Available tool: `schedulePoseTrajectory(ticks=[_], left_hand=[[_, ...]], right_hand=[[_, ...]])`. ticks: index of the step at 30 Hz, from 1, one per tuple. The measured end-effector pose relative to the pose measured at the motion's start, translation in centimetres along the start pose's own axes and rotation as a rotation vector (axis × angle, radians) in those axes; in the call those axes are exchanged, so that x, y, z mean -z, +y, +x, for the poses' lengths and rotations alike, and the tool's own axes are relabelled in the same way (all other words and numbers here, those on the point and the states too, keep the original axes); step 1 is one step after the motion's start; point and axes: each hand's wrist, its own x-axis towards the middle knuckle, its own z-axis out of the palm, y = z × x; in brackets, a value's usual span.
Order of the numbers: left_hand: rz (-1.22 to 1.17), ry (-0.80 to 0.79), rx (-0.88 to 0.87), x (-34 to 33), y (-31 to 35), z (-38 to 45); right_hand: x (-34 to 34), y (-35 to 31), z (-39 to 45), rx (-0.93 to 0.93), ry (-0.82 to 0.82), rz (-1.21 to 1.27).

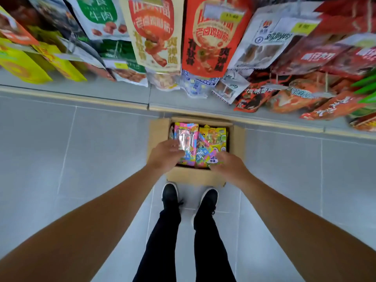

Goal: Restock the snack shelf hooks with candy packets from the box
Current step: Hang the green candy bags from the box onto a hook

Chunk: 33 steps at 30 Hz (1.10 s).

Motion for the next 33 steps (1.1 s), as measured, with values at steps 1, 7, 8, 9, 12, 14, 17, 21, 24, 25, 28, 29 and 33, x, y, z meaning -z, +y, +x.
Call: schedulePoseTrajectory(ticks=[1, 7, 8, 9, 12, 14, 17, 21, 24, 25, 28, 29, 33], left_hand=[[-0.026, -0.007, 0.025, -0.6, -1.0, 0.8], [-0.1, -0.031, 0.137, -4.0, -7.5, 7.4], [-0.115, -0.041, 0.149, -4.4, -8.3, 8.4], [-0.127, -0.046, 0.165, -5.0, -9.1, 9.6], [-0.153, -0.036, 0.204, -6.9, -11.5, 14.0], [-0.159, -0.025, 0.214, -8.4, -13.2, 17.1], [-0.158, -0.009, 0.241, -10.6, -15.7, 21.3], [-0.198, 0.043, 0.26, -14.1, -19.9, 27.1], [-0.218, -0.003, 0.28, -15.7, -22.0, 30.3], [-0.213, -0.019, 0.285, -16.1, -22.3, 31.3], [-0.193, 0.004, 0.279, -16.8, -23.9, 33.5], [-0.177, 0.015, 0.276, -16.9, -24.2, 34.1], [-0.094, 0.044, 0.247, -17.2, -24.9, 35.1]], right_hand=[[-0.9, 0.7, 0.8, -0.015, -0.018, 0.007], [-6.3, 4.9, 8.7, -0.128, -0.111, 0.106], [-7.0, 5.5, 9.9, -0.137, -0.123, 0.124], [-7.9, 6.1, 11.4, -0.144, -0.132, 0.129], [-10.4, 7.6, 16.0, -0.17, -0.164, 0.106], [-12.2, 8.6, 19.2, -0.181, -0.188, 0.082], [-14.8, 9.5, 24.1, -0.154, -0.177, 0.089], [-18.4, 10.6, 31.2, -0.083, -0.114, 0.091], [-19.9, 11.7, 35.7, -0.078, 0.016, 0.221], [-20.5, 12.1, 37.3, -0.104, 0.06, 0.272], [-22.4, 12.1, 40.5, -0.163, 0.074, 0.324], [-22.8, 11.8, 41.1, -0.158, 0.052, 0.334], [-23.1, 11.5, 41.0, -0.135, 0.023, 0.426]])
